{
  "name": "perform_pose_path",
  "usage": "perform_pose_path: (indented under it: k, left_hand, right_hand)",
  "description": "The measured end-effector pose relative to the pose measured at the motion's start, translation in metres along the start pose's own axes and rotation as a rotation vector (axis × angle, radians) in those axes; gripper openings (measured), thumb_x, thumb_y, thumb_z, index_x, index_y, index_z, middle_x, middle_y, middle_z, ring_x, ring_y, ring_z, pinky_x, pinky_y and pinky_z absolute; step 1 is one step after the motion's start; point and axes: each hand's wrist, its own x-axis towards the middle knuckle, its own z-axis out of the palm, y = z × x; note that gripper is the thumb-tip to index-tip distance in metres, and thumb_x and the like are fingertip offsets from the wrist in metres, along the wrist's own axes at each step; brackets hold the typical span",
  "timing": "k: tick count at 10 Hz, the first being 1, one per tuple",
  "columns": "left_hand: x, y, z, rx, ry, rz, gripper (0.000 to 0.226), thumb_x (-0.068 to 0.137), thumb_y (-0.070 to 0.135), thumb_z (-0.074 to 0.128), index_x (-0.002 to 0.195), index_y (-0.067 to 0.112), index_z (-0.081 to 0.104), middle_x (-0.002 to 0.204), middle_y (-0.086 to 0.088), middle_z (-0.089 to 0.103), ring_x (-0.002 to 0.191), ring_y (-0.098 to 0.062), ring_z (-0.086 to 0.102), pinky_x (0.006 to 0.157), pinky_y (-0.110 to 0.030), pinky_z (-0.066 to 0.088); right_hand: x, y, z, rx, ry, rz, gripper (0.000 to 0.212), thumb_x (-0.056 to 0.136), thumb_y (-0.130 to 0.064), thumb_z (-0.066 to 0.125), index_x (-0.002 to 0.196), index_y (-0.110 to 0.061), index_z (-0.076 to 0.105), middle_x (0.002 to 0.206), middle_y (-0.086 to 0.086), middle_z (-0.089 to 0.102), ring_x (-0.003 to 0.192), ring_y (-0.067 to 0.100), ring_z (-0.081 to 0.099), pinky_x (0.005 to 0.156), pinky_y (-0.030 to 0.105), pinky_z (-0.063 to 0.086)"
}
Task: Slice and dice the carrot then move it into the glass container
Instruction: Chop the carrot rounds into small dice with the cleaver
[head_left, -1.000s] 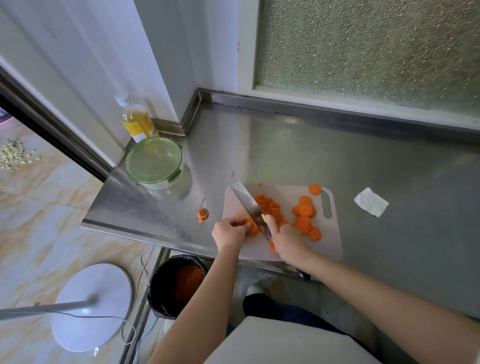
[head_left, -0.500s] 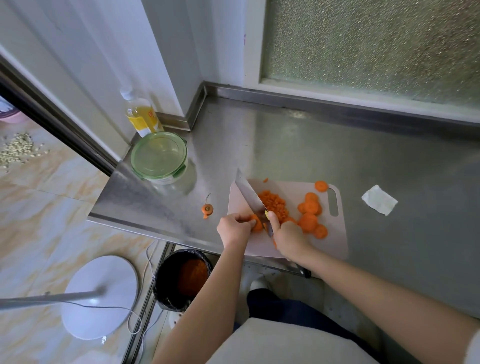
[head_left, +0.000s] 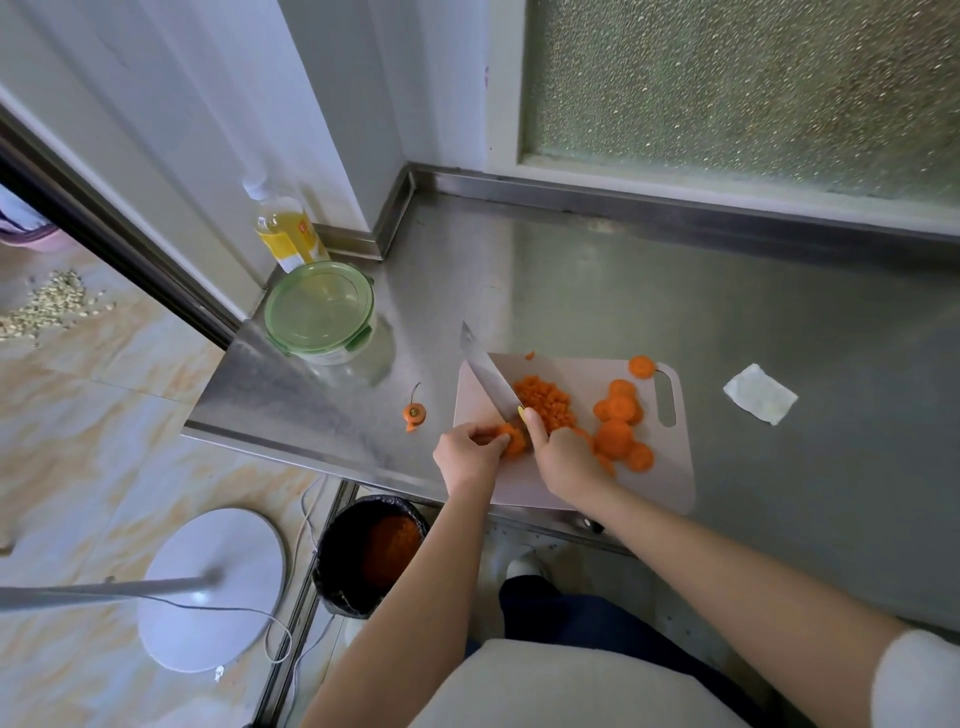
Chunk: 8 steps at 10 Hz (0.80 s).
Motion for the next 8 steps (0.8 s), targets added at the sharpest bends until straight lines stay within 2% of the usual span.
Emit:
perform_pose_path:
  k: [1,2,3,4,5,6,7,8]
  left_hand:
    - [0.0,-0.002,0.001,-0.01,0.004,-0.009,0.021,0.079,0.019,0.074,0.099,0.013,0.072,0.096,-0.001,0.071,0.078,-0.006,0.054,0.07,-0.013,0.037]
    - [0.0,-0.001,0.001,-0.024,-0.002,-0.008,0.022,0.08,0.017,0.073,0.101,0.013,0.071,0.097,-0.001,0.071,0.078,-0.005,0.053,0.058,-0.006,0.035]
    - [0.0,-0.001,0.001,-0.028,0.002,-0.019,0.023,0.08,0.017,0.073,0.101,0.012,0.071,0.098,-0.002,0.07,0.08,-0.007,0.053,0.069,-0.011,0.037]
    - [0.0,-0.002,0.003,-0.039,0.004,-0.031,0.022,0.08,0.017,0.073,0.101,0.011,0.071,0.1,-0.004,0.07,0.082,-0.01,0.053,0.075,-0.018,0.039]
    - [0.001,-0.002,0.003,-0.042,0.008,-0.035,0.021,0.08,0.017,0.073,0.101,0.011,0.072,0.101,-0.003,0.07,0.082,-0.01,0.053,0.074,-0.018,0.039]
    - [0.0,-0.001,0.004,-0.058,0.01,-0.041,0.021,0.081,0.017,0.072,0.101,0.012,0.072,0.102,-0.003,0.07,0.082,-0.01,0.053,0.074,-0.018,0.039]
    - [-0.001,-0.001,0.003,-0.067,0.009,-0.046,0.021,0.081,0.017,0.072,0.102,0.011,0.072,0.102,-0.002,0.07,0.081,-0.009,0.053,0.073,-0.017,0.039]
    - [-0.001,-0.002,0.004,-0.073,0.015,-0.044,0.021,0.08,0.017,0.073,0.101,0.012,0.072,0.102,-0.003,0.071,0.081,-0.009,0.054,0.074,-0.017,0.039]
  right_hand:
    - [0.006,0.005,0.001,-0.012,0.045,-0.056,0.067,0.098,-0.055,0.024,0.065,-0.004,0.053,0.074,0.014,0.056,0.075,0.026,0.053,0.07,0.032,0.04]
    - [0.004,0.006,-0.002,0.046,0.098,-0.036,0.068,0.095,-0.059,0.026,0.051,-0.01,0.04,0.056,0.008,0.048,0.064,0.027,0.051,0.064,0.036,0.044]
    - [-0.005,0.007,-0.008,0.085,0.05,-0.038,0.061,0.096,-0.059,0.028,0.059,-0.013,0.044,0.062,0.009,0.05,0.059,0.027,0.049,0.057,0.034,0.042]
    - [-0.015,0.01,-0.012,0.037,-0.025,-0.05,0.05,0.098,-0.055,0.026,0.067,-0.02,0.044,0.07,0.011,0.051,0.061,0.025,0.047,0.05,0.027,0.033]
    - [-0.016,0.014,-0.011,0.057,-0.065,-0.028,0.055,0.095,-0.057,0.028,0.102,-0.011,0.058,0.069,0.002,0.049,0.055,0.016,0.043,0.048,0.023,0.03]
    - [-0.019,0.015,-0.007,0.091,-0.065,-0.008,0.067,0.094,-0.059,0.031,0.114,-0.001,0.057,0.074,0.004,0.051,0.058,0.012,0.043,0.052,0.022,0.033]
    - [-0.036,-0.003,-0.013,-0.096,-0.034,-0.007,0.051,0.103,-0.021,0.03,0.147,0.002,0.02,0.103,0.014,0.057,0.085,0.021,0.057,0.061,0.029,0.034]
    - [-0.029,0.005,-0.009,-0.228,-0.006,-0.141,0.054,0.103,-0.007,0.021,0.151,-0.006,-0.004,0.123,0.016,0.055,0.09,0.023,0.054,0.06,0.028,0.03]
